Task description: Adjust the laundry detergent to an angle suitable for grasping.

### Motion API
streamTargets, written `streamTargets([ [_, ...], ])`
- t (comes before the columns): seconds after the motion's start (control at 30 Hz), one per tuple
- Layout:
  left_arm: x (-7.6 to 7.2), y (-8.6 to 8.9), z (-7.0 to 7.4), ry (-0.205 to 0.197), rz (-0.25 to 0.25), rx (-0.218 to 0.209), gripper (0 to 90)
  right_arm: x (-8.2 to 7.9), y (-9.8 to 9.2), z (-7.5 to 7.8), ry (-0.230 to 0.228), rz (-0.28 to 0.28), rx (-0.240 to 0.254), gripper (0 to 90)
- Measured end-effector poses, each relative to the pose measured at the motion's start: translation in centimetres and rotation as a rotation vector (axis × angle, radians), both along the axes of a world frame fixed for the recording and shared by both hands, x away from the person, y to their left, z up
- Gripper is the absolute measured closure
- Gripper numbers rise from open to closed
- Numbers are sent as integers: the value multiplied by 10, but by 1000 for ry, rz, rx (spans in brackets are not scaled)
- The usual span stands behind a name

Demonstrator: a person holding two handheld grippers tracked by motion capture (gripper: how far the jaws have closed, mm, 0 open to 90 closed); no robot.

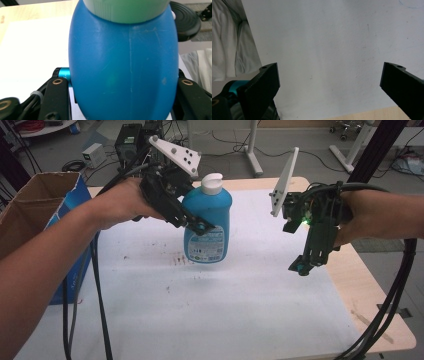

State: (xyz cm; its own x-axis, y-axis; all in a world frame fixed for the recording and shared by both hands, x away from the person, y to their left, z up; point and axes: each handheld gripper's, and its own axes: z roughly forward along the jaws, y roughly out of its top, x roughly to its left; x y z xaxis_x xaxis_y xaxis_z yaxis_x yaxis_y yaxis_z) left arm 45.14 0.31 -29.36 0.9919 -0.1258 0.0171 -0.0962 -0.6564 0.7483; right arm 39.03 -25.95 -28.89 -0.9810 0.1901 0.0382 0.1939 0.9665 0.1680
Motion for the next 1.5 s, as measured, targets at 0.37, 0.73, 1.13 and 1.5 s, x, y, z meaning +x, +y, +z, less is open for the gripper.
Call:
streamTargets([
  [0.37, -4, -7, -15, -3, -89, 57, 443, 1, 3, -3, 7, -7, 1, 19],
  [0.73, -7, -10, -35, 14, -132, 54, 443, 2, 4, -6, 6, -14, -5, 19],
  [1.13, -9, -13, -52, 29, -167, 42, 443, 5, 7, -9, 20, -23, -18, 19],
  [1.5, -8, -8, -54, 5, -201, 38, 439, 7, 8, -10, 21, -21, -17, 19],
])
